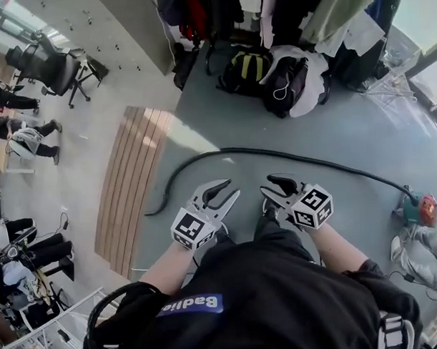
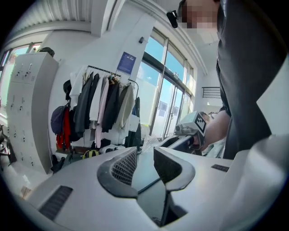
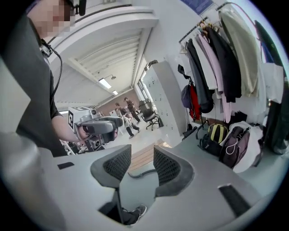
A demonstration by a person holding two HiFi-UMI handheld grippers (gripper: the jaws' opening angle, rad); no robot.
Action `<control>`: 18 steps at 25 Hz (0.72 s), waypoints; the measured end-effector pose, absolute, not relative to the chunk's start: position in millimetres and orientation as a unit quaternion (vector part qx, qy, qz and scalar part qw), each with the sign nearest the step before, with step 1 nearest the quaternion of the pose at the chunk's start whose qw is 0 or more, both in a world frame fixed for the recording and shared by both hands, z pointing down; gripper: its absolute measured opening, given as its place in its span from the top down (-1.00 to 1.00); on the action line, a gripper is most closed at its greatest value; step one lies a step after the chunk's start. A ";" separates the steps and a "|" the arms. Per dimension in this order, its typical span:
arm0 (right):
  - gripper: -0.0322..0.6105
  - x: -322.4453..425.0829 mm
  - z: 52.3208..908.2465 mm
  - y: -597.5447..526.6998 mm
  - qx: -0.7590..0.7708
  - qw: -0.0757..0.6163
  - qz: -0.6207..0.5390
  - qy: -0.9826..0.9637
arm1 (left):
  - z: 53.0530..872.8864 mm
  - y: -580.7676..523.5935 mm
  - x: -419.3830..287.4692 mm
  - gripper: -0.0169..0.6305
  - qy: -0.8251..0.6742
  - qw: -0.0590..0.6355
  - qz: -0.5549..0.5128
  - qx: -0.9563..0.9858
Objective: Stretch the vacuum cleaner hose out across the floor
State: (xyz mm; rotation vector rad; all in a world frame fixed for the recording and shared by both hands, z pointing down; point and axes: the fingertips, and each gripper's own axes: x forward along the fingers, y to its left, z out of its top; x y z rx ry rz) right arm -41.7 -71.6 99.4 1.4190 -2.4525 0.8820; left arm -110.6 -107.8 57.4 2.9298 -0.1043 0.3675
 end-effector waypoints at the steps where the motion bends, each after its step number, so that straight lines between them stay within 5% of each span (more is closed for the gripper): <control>1: 0.41 -48.7 88.2 -65.6 0.486 0.084 0.289 -0.821 | 48.6 -98.9 -116.4 0.56 -0.022 0.086 0.119 0.989; 9: 0.56 -154.2 -5.3 -23.1 0.525 0.023 0.229 -0.820 | -30.6 -47.0 -198.0 0.56 0.057 0.064 0.048 0.995; 18: 0.88 -196.8 -76.2 37.0 0.502 0.007 0.132 -0.854 | -77.0 8.3 -213.1 0.91 0.055 0.046 0.010 0.997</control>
